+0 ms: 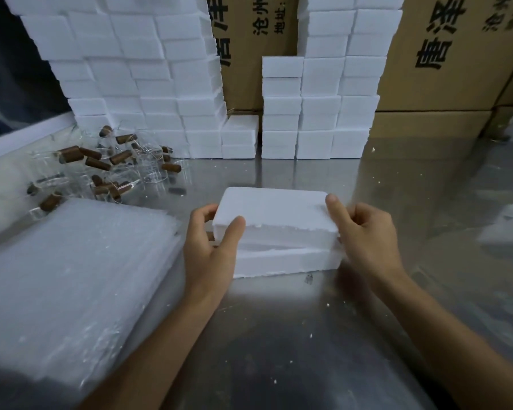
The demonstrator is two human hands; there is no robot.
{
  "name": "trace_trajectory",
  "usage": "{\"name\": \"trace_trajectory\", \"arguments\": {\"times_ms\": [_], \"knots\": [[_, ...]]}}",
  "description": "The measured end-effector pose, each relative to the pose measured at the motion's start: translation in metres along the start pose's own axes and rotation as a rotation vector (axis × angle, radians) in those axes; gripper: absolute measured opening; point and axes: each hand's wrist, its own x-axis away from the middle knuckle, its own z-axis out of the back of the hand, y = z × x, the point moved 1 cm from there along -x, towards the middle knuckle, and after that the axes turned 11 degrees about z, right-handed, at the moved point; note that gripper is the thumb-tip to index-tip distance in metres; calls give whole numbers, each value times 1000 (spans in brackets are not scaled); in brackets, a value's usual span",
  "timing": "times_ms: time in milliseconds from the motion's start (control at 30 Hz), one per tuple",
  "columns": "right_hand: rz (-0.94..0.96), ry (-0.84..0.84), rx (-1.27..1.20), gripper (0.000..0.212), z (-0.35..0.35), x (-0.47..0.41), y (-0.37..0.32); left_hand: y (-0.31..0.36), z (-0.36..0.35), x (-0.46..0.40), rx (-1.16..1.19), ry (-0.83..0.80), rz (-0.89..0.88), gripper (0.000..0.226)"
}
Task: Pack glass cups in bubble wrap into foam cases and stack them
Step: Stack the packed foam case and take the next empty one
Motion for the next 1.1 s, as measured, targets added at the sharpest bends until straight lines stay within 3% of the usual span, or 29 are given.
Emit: {"name": "trace_trajectory", "arguments": {"times_ms": [167,300,433,500,567,633,733,867,933,1000,1100], "knots": [[27,-123,-73,61,3,4,2,10,10,-4,39,-104,61,40],[48,-184,-97,40,-3,9,1,7,8,-1,-95,-157,58,59],[16,-287,-223,35,-4,10,1,4,8,-3,-132,-169,91,50],[-24,-309,-147,35,-6,10,2,0,6,-5,-198,-119,138,34],[-82,-294,-38,50,-10,9,6,-4,6,-9,-243,-6,174,22],[-135,-226,24,56,-13,8,7,-7,6,-13,-274,74,159,31],[-178,-158,43,44,-19,6,9,-7,9,-20,-312,118,170,36],[-211,-145,88,38,-29,1,7,-2,13,-34,-313,47,170,19],[-207,-205,135,32,-30,-3,4,-2,14,-36,-365,-51,121,34],[-188,-279,320,35,-30,-8,-2,-2,15,-38,-431,-114,50,28],[34,-308,652,43,-41,-22,-17,-5,16,-37,-460,-143,12,18]]}}
